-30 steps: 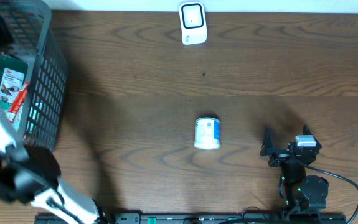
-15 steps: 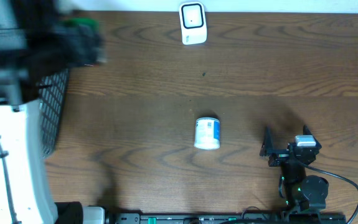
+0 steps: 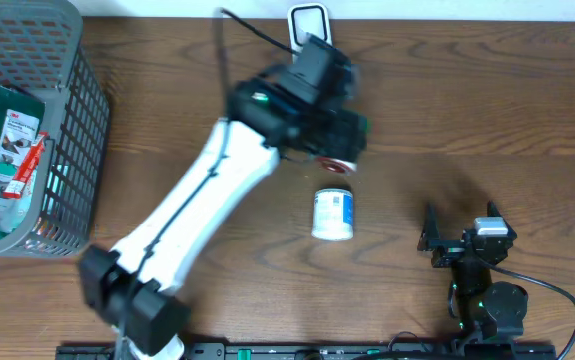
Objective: Scan the item barcode
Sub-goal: 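Lift the green-capped jar and carry it toward the scanner, then place the green-capped jar right of the white tub and release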
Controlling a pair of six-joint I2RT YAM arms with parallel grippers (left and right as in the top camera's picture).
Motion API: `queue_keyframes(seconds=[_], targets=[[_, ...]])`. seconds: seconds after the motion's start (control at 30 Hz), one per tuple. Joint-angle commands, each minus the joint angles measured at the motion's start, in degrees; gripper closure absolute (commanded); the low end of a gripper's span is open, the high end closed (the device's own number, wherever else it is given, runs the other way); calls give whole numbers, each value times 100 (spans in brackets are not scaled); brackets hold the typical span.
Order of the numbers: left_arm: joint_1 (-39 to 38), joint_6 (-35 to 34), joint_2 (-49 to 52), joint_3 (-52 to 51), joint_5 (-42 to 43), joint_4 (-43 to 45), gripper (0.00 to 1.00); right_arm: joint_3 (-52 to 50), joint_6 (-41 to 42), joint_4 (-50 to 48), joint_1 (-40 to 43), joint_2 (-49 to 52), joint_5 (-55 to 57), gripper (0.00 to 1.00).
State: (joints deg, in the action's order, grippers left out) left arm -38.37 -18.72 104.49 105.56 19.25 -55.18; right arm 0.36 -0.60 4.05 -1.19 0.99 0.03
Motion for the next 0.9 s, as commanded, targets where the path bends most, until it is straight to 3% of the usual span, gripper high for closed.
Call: queue_keyframes(seconds=[0.0, 0.4, 0.53, 0.87], targets=[[-470, -494, 271, 70, -479, 197, 36, -4, 59, 22, 35, -24, 55, 1], [-1646, -2144, 1005, 63, -2251, 243, 38, -4, 59, 22, 35, -24, 55, 1], [-1869, -2559, 1248, 63, -2328, 328, 38, -4, 59, 22, 35, -24, 55, 1], [-1993, -2601, 1711, 63, -2487, 433, 38, -4, 59, 22, 35, -24, 55, 1]])
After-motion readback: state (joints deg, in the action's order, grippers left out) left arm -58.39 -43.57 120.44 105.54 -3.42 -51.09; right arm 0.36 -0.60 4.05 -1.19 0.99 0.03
